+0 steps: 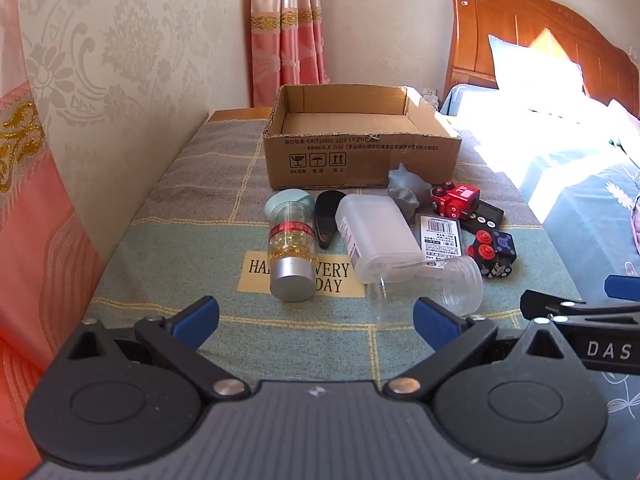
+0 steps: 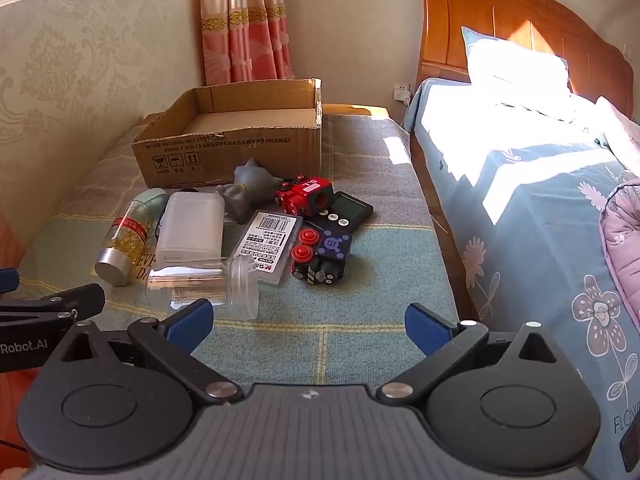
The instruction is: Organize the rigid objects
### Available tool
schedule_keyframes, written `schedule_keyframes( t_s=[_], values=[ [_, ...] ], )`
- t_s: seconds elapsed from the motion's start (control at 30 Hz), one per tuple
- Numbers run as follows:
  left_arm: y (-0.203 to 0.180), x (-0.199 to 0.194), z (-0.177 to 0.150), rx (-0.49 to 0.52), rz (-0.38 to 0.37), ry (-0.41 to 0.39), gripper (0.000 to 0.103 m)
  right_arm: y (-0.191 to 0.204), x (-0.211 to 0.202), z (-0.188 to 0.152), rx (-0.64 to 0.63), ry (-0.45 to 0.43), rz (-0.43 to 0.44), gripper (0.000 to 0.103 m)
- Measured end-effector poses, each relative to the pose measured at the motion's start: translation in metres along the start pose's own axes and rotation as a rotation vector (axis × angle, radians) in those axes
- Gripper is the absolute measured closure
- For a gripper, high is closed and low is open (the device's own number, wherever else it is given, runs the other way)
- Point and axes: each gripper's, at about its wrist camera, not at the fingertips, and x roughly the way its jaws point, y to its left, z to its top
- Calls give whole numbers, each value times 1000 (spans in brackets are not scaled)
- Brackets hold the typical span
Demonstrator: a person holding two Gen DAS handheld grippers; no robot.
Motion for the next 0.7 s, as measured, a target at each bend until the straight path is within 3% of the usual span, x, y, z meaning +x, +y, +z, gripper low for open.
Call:
schedule_keyframes(
  t_s=[0.7],
  values=[
    [2,2,0,-6,-7,2,0,1,0,0,-4,-3,4,0]
  ],
)
